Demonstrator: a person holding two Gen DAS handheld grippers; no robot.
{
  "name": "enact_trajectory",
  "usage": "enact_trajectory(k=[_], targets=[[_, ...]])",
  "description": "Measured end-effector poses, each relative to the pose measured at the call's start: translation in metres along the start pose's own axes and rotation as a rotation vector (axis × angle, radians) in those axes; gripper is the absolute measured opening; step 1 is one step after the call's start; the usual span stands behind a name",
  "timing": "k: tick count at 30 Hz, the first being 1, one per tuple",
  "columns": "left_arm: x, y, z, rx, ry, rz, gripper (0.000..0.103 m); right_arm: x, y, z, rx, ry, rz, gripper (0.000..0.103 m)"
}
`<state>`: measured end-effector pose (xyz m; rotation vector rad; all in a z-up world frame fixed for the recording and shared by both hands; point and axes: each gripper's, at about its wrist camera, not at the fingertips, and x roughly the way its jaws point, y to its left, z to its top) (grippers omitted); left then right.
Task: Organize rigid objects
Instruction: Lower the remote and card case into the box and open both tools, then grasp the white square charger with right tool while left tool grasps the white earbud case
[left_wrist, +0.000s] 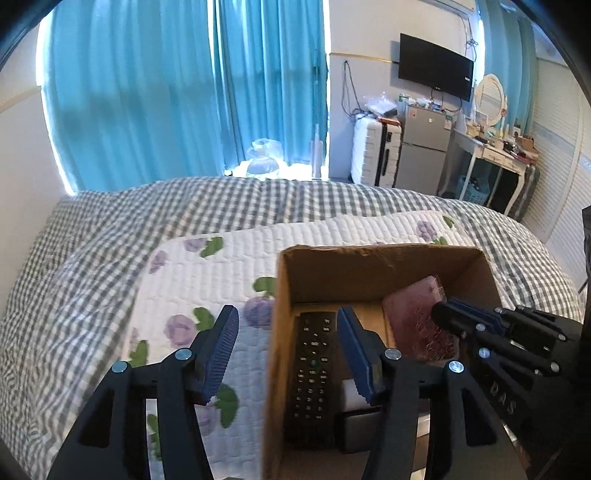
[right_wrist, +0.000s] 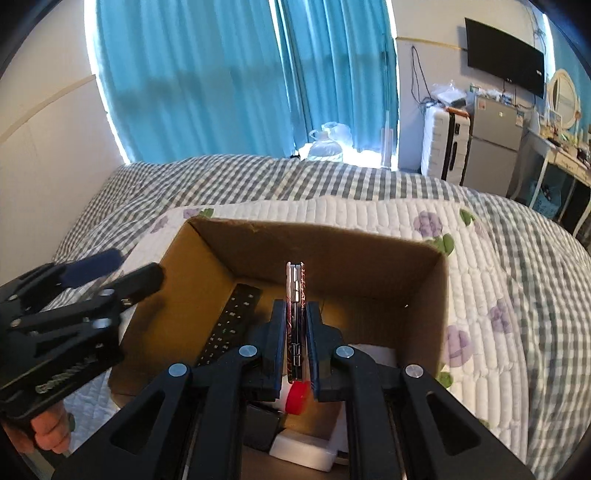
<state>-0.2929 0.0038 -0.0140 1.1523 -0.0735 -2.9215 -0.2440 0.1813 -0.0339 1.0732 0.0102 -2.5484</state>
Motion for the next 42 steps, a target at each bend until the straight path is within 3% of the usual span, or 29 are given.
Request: enact_trajectory(k=[1, 3, 9, 13, 16, 20, 25, 29, 35, 38, 40, 42], targets=[[-0.004, 0.003, -0.002, 0.000, -0.003, 0.009, 0.063, -0.002, 0.000, 0.000, 0.008, -0.008, -0.025, 0.032], [-0.013, 0.008, -0.005, -0.007, -0.011, 0.020, 0.067, -0.013, -0.003, 0.000, 0.027, -0.023, -0.054, 0.045], [-0.062, 0.022, -0.021, 0.001, -0.046, 0.037, 0.076, -0.084, 0.007, 0.002, -0.026, -0.095, -0.137, 0.047], [-0.097, 0.028, -0.037, 0.022, -0.077, 0.037, 0.086, -0.134, 0.022, -0.014, -0.085, -0.132, -0.212, 0.061], [-0.121, 0.029, -0.050, 0.039, -0.108, 0.050, 0.103, -0.157, 0.032, -0.027, -0.094, -0.121, -0.234, 0.067], [-0.138, 0.027, -0.073, 0.085, -0.128, 0.081, 0.103, -0.171, 0.043, -0.050, -0.086, -0.121, -0.200, 0.088], [-0.128, 0.028, -0.105, 0.039, -0.097, 0.077, 0.103, -0.150, 0.056, -0.082, -0.104, -0.096, -0.184, 0.092], [-0.099, 0.029, -0.124, -0.015, -0.062, 0.073, 0.103, -0.104, 0.058, -0.111, -0.059, -0.032, -0.115, 0.092], [-0.044, 0.034, -0.167, -0.030, 0.046, 0.101, 0.103, -0.044, 0.061, -0.159, -0.093, 0.070, -0.094, 0.092], [-0.034, 0.041, -0.176, -0.052, 0.093, 0.078, 0.103, -0.016, 0.070, -0.175, -0.142, 0.132, -0.093, 0.092], [-0.034, 0.045, -0.175, -0.065, 0.097, 0.068, 0.103, -0.002, 0.075, -0.180, -0.150, 0.157, -0.076, 0.090], [-0.035, 0.046, -0.176, -0.071, 0.094, 0.060, 0.103, 0.010, 0.075, -0.182, -0.133, 0.174, -0.072, 0.081]])
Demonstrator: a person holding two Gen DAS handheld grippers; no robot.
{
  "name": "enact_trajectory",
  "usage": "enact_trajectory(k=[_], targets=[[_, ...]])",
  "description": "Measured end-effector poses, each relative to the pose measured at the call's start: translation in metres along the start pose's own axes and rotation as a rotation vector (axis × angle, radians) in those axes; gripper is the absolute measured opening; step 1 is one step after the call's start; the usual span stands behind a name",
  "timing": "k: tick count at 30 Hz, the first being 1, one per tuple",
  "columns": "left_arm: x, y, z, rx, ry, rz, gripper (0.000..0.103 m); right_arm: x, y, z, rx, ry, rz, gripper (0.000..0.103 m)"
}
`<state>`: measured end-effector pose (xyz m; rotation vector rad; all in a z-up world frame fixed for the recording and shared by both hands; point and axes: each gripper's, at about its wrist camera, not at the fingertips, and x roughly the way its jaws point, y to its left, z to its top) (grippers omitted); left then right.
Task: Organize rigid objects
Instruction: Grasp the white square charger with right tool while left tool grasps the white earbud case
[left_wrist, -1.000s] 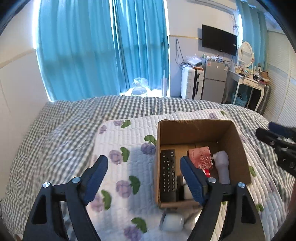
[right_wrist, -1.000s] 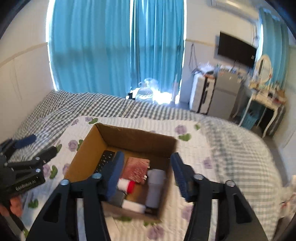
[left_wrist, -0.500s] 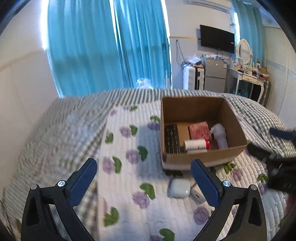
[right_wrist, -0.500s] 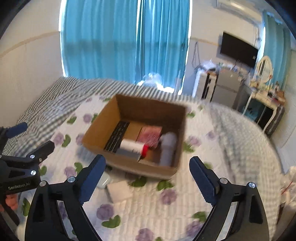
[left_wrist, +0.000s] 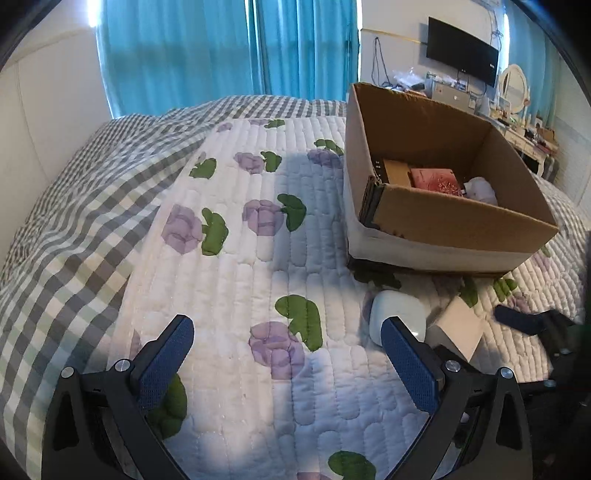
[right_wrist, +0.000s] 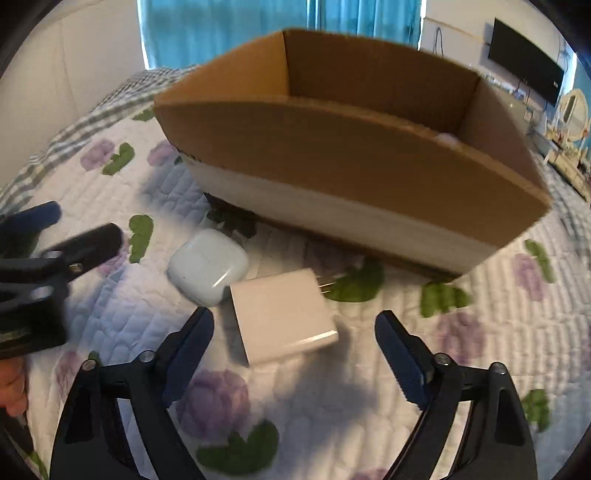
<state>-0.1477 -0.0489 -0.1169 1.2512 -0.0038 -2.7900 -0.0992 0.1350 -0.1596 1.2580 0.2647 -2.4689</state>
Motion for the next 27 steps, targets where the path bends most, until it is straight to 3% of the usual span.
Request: enact_trajectory(k=[1, 4, 12, 16, 25, 27], targets=[[-0.001, 0.000, -0.001, 0.003, 0.000, 0.003, 0.103, 0.005, 0.000, 0.000, 0.012, 0.006, 0.002, 0.072], [0.000, -0.004, -0.002, 0.019, -0.001, 0.019, 0.103, 0.013, -0.004, -0.004, 0.051, 0.025, 0.044, 0.059], [0.004, -0.013, -0.004, 0.053, 0.013, 0.009, 0.103, -0.020, -0.025, -0.014, 0.133, -0.085, -0.062, 0.054], [0.007, -0.031, 0.003, 0.086, 0.068, -0.011, 0.103, -0.029, -0.048, -0.018, 0.205, -0.101, -0.111, 0.054], [0.038, -0.066, 0.010, 0.082, 0.079, -0.006, 0.102, -0.039, -0.073, -0.010, 0.281, -0.117, -0.132, 0.053], [0.047, -0.072, 0.007, 0.098, 0.089, 0.005, 0.095, -0.032, -0.074, -0.008, 0.283, -0.105, -0.132, 0.053]])
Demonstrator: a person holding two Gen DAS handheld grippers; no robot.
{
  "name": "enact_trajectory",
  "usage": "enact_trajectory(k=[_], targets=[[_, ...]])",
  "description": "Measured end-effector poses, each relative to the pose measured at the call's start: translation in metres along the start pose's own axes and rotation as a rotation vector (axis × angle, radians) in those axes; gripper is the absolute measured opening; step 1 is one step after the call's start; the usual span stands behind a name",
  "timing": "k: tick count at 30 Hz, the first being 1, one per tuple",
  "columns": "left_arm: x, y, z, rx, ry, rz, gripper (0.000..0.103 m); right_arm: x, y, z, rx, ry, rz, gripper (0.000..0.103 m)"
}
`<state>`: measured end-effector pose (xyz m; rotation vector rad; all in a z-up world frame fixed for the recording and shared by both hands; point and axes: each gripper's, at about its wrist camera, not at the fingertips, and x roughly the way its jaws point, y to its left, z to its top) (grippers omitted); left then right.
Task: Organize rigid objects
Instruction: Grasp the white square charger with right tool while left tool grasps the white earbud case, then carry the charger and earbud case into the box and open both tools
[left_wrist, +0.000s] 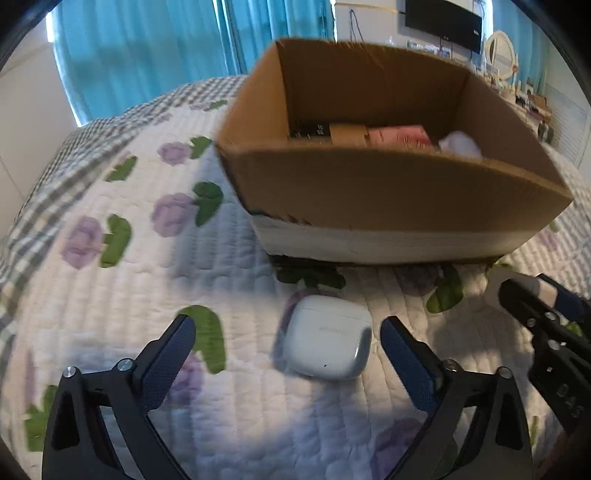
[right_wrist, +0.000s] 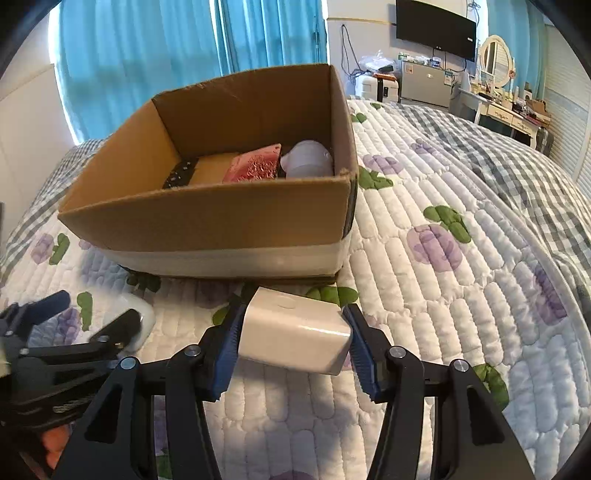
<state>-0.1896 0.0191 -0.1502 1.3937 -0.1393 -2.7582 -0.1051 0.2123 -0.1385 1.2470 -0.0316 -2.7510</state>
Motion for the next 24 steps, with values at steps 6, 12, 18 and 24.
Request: enact_trajectory(k=[6, 12, 18, 24], targets=[[0.010, -0.011, -0.008, 0.044, -0.004, -0.031, 0.055, 0.002, 0.003, 0.001, -0.015, 0.013, -0.007, 0.053], [-0.004, -0.009, -0.010, 0.045, -0.029, -0.030, 0.051, 0.000, 0.001, -0.001, -0.026, 0.009, -0.010, 0.053], [-0.035, 0.000, -0.010, 0.012, -0.058, -0.051, 0.051, -0.025, 0.006, -0.002, -0.062, -0.032, -0.021, 0.053], [-0.062, -0.001, -0.018, 0.017, -0.051, -0.071, 0.051, -0.062, 0.009, 0.004, -0.107, -0.088, -0.044, 0.053]])
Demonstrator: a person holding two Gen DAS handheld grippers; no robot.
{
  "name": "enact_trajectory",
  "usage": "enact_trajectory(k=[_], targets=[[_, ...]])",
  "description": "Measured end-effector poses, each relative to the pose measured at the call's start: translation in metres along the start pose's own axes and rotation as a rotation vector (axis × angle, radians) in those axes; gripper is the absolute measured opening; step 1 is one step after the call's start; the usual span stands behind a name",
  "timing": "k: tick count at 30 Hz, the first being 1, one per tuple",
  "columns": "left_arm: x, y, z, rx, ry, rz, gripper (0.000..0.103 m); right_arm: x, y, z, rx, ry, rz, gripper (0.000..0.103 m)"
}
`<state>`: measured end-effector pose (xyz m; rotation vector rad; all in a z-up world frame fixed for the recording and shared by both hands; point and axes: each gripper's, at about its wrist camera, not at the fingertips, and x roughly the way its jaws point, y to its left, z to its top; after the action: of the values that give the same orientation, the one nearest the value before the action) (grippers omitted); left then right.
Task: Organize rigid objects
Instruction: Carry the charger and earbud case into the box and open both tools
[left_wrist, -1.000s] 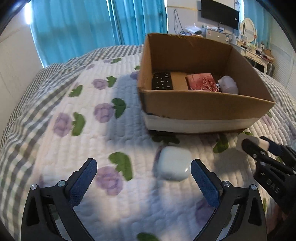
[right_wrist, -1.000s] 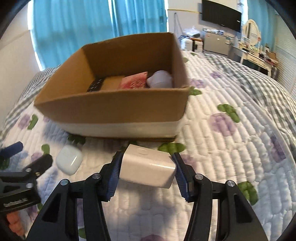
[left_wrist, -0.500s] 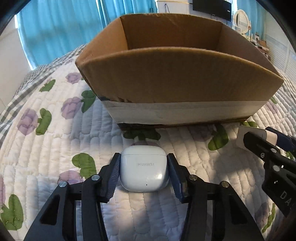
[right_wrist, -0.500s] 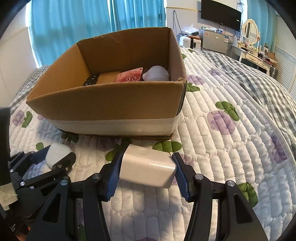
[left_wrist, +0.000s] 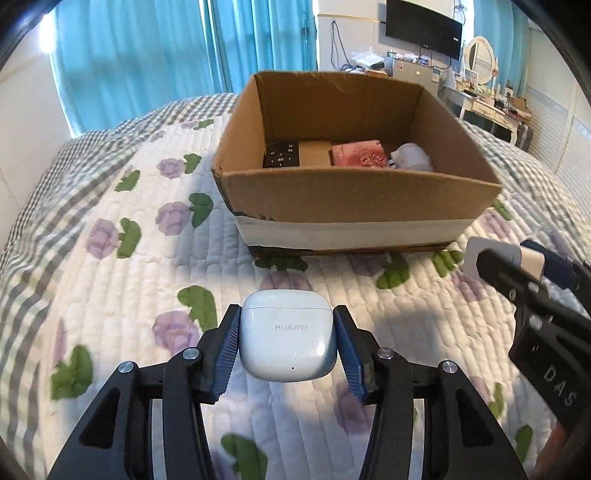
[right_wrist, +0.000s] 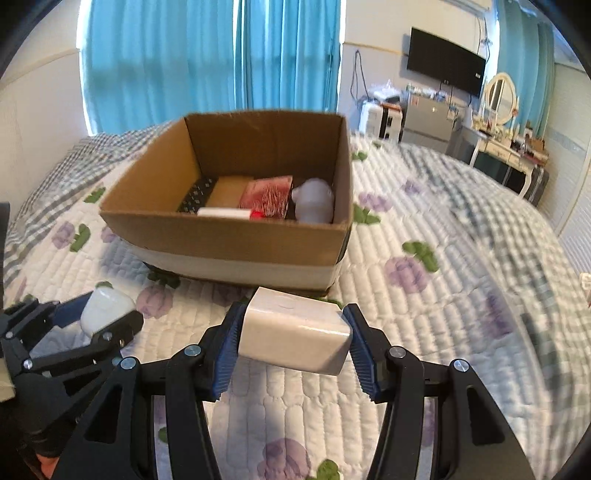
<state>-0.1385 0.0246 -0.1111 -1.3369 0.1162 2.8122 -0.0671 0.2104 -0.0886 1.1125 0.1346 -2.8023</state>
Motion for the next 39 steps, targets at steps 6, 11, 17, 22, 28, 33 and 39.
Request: enact_trajectory(k=[6, 11, 17, 22, 28, 33, 39], targets=[[-0.042, 0.000, 0.017, 0.000, -0.051, -0.014, 0.051, -0.041, 0.003, 0.016, -0.006, -0.055, 0.009, 0.053], [-0.077, 0.000, 0.045, 0.011, -0.112, -0.041, 0.051, -0.075, 0.007, 0.044, -0.041, -0.121, 0.021, 0.053], [-0.093, 0.001, 0.092, 0.020, -0.177, -0.032, 0.051, -0.094, 0.006, 0.094, -0.071, -0.207, 0.043, 0.053], [-0.081, 0.000, 0.134, 0.028, -0.201, -0.024, 0.051, -0.084, 0.000, 0.132, -0.082, -0.243, 0.067, 0.053], [-0.037, -0.013, 0.169, 0.072, -0.224, 0.008, 0.051, -0.049, -0.008, 0.167, -0.096, -0.263, 0.073, 0.053], [0.018, -0.022, 0.178, 0.070, -0.158, 0.001, 0.051, -0.006, -0.013, 0.182, -0.129, -0.266, 0.061, 0.053], [0.066, -0.029, 0.175, 0.061, -0.087, -0.015, 0.051, 0.041, -0.024, 0.183, -0.110, -0.218, 0.093, 0.053]])
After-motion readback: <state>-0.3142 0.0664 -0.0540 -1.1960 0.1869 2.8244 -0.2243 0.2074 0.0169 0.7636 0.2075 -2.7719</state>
